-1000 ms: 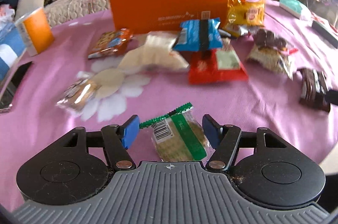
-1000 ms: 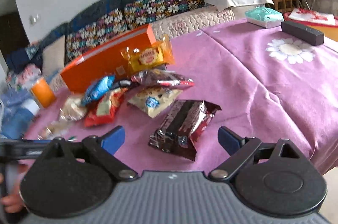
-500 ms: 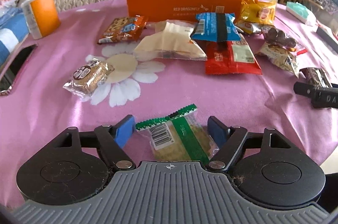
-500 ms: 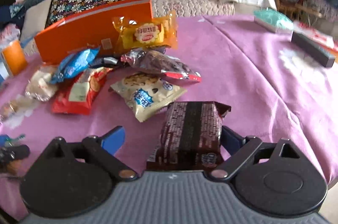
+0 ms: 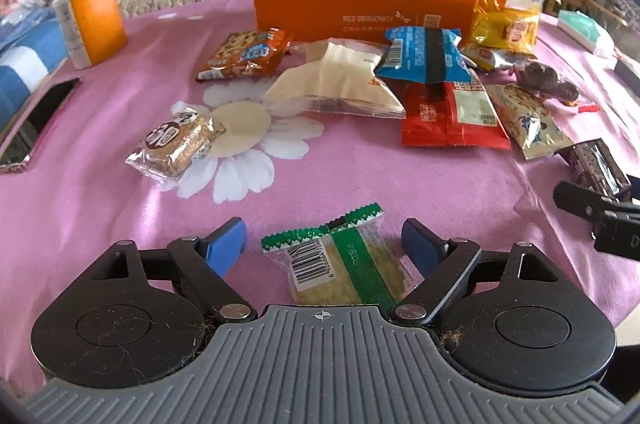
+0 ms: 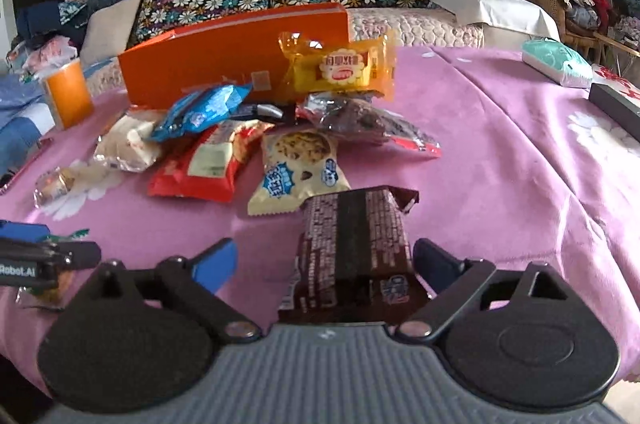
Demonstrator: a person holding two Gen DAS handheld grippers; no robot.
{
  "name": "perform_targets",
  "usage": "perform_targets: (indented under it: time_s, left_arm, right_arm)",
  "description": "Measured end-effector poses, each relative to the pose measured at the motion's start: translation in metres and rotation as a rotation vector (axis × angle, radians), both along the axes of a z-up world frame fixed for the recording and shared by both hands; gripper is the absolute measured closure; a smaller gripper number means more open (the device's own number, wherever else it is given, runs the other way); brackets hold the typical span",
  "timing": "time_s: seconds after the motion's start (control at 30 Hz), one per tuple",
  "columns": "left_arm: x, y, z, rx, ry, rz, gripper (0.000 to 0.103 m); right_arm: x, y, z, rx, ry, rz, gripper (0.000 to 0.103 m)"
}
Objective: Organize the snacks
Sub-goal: 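Lift both packs and carry them over the orange box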
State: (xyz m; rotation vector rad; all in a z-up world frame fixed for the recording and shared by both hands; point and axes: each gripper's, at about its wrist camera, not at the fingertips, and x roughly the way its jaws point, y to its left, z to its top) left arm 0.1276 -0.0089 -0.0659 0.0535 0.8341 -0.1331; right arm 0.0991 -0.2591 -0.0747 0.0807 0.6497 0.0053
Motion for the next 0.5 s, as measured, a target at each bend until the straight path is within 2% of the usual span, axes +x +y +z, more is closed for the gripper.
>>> perform_targets:
  time_s: [0.37,0.5]
  left_arm:
    - [-0.009,-0.003,0.002,0.036,0.007,0.032,0.03]
    - [-0.015,-0.002,0.004,0.049,0.008,0.032,0.03]
  right_arm:
    - [-0.007,0.009,-0.004,-0.045,-0.012,0.028,0.009]
    - [-0.008,0.006,-0.004,-0.031,-0.013,0.025,0.009]
